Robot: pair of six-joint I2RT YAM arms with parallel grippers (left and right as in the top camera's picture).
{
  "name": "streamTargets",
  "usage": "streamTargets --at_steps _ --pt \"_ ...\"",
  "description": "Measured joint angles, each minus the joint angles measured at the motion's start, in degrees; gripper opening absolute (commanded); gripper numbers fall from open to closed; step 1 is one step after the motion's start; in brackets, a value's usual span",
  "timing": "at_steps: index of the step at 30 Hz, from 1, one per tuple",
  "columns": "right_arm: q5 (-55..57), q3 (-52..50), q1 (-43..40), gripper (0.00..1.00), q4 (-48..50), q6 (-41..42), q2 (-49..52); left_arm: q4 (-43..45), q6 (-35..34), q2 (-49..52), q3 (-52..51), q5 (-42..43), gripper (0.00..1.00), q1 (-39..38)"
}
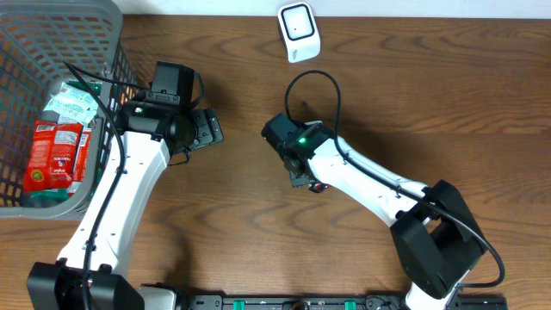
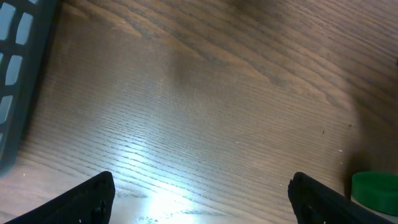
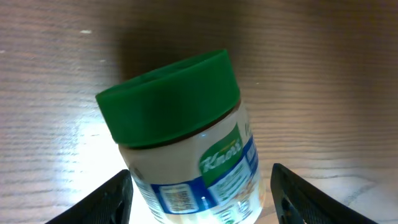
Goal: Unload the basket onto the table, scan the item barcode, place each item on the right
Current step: 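Lift the jar with the right gripper and rotate it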
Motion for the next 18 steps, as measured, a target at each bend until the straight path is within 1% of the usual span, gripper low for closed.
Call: streamTargets --at_steps 8,13,18 --pt "0.3 0.0 -1.5 0.72 1.3 -4.2 0.0 0.0 0.0 0.0 0.0 0.0 0.9 0.0" --pt "0.2 -0.3 -2.0 0.71 2.1 -7.7 0.0 0.0 0.0 0.0 0.0 0.0 0.9 0.0" --pt "-0.7 -0.5 -3.6 0.71 2.1 -9.2 0.0 0.0 0.0 0.0 0.0 0.0 0.9 0.0"
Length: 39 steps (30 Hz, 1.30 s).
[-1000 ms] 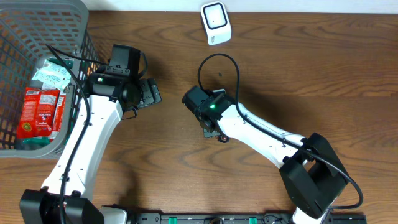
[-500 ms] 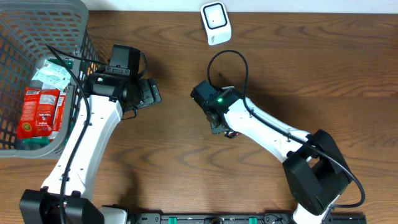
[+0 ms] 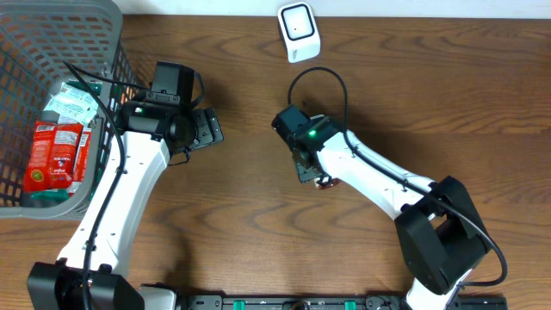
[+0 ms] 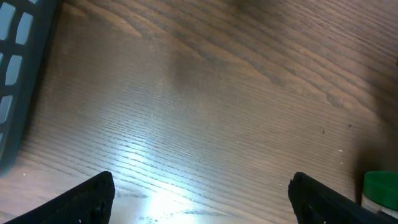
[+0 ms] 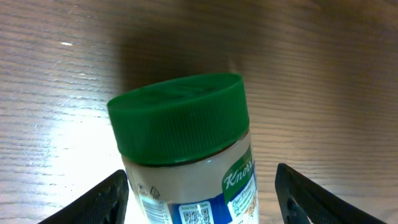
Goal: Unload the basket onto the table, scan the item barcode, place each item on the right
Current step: 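Lift the jar with the right gripper and rotate it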
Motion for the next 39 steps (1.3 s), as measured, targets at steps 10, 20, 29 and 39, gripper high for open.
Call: streamTargets --at_steps 10,20,29,39 --pt "-1.7 -0.4 -3.0 0.76 0.0 -2.8 0.0 0.0 0.0 0.0 0.0 0.0 0.9 0.0" --pt "-2.1 -2.2 -5.1 0.77 0.1 -4.3 0.0 0.0 0.0 0.0 0.0 0.0 0.9 0.0" --pt "-2.8 -2.3 -6.4 0.74 0.4 -6.8 0.0 0.0 0.0 0.0 0.0 0.0 0.9 0.0" --pt "-9.5 -2.3 -11.1 0.74 1.5 -10.8 0.0 0.0 0.0 0.0 0.0 0.0 0.9 0.0"
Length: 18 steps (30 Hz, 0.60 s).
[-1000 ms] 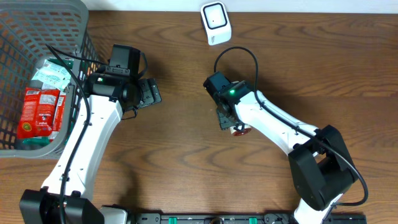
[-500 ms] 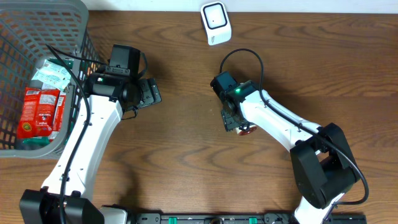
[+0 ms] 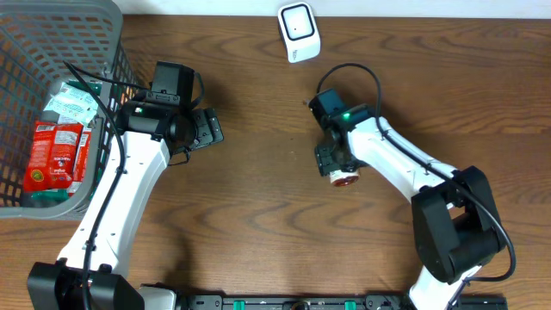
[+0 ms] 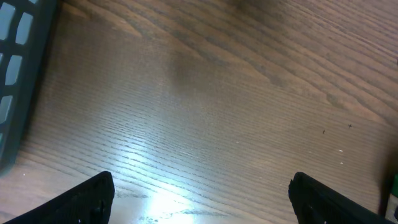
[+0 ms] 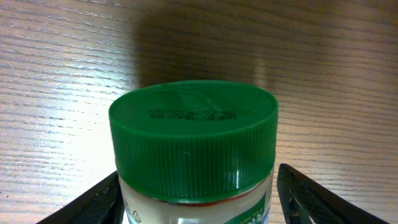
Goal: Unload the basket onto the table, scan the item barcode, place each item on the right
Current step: 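Lift the jar with the right gripper and rotate it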
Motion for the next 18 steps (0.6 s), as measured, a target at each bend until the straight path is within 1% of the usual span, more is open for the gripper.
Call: streamTargets --at_steps 3,7,18 --pt "-1.2 0.0 -1.2 0.75 0.0 -0.5 0.0 0.0 0.0 0.0 0.0 0.0 0.9 0.0" --pt "-2.2 0.0 -2.4 0.78 0.0 -0.7 0.0 0.0 0.0 0.0 0.0 0.0 0.9 0.0" --pt "-2.7 0.0 -3.7 0.8 -1.0 -1.5 0.0 0.0 0.0 0.0 0.0 0.0 0.9 0.0"
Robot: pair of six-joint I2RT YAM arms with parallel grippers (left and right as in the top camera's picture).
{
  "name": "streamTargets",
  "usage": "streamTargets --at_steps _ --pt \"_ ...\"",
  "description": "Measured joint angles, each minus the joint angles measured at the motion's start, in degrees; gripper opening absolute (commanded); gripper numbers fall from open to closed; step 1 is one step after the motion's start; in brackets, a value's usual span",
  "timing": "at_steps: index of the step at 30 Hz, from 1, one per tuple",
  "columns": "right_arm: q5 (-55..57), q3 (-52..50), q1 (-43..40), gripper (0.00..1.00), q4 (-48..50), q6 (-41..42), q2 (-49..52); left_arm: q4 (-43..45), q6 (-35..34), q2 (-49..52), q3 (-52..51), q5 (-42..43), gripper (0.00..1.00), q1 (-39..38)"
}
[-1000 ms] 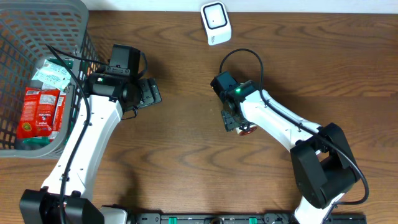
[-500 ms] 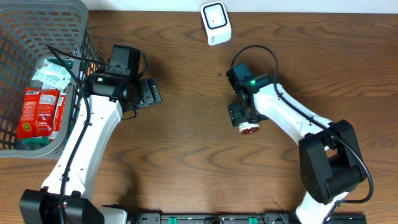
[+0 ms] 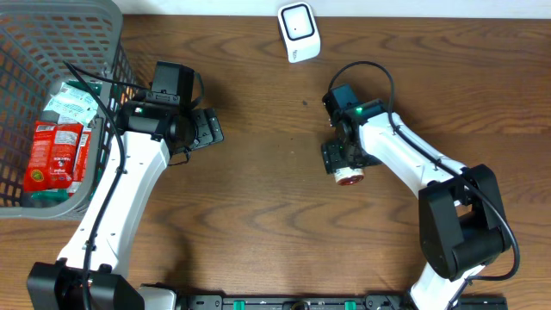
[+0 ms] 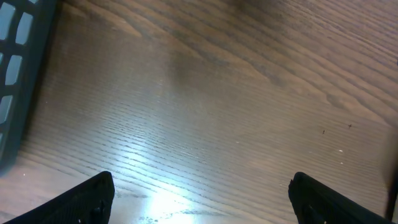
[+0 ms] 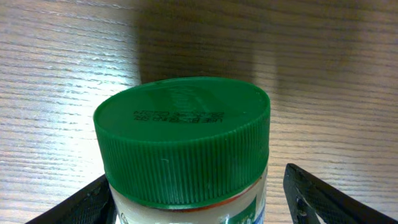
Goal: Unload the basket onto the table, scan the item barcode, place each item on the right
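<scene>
A jar with a green ribbed lid point(image 5: 183, 143) and pale contents fills the right wrist view, lid toward the camera. My right gripper point(image 5: 198, 190) is shut on its body, one black finger on each side. From overhead, the right gripper point(image 3: 343, 164) sits right of the table's middle, the jar's red underside point(image 3: 347, 178) showing at its near end. The white scanner point(image 3: 298, 32) lies at the far edge, well beyond the jar. My left gripper point(image 3: 207, 129) stands open beside the basket, and only bare wood shows between its fingers point(image 4: 87, 199).
A grey mesh basket point(image 3: 112, 17) at the far left holds a red packet point(image 3: 53, 155) and a pale packet point(image 3: 73, 105); its wall point(image 4: 18, 74) shows at the left wrist view's left edge. Cables loop over both arms.
My right gripper, with the jar, has shifted a little to the right. The lid sits slightly more side-on in the wrist view. The left arm has not moved.
My right gripper first held the jar tilted near the table's middle, its label and barcode in the wrist view. At each later moment it stood farther right, with the lid turned more toward the camera. The left gripper stayed open by the basket.
</scene>
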Motion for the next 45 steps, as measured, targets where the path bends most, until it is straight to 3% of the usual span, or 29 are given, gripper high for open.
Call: streamTargets --at_steps 9,21,32,37,45 --pt "0.1 0.0 0.0 0.63 -0.9 -1.6 0.0 0.0 0.0 0.0 0.0 0.0 0.9 0.0" --pt "0.1 0.9 0.0 0.75 -4.7 -2.5 -1.3 0.0 0.0 0.0 0.0 0.0 0.9 0.0" --pt "-0.1 6.0 0.2 0.75 -8.7 -4.4 -1.4 0.0 0.0 0.0 0.0 0.0 0.9 0.0" --pt "-0.7 10.5 2.8 0.85 -11.9 -5.0 -1.6 0.0 0.0 0.0 0.0 0.0 0.9 0.0" --pt "1.8 10.4 9.8 0.73 -13.0 -2.8 -1.7 0.0 0.0 0.0 0.0 0.0 0.9 0.0"
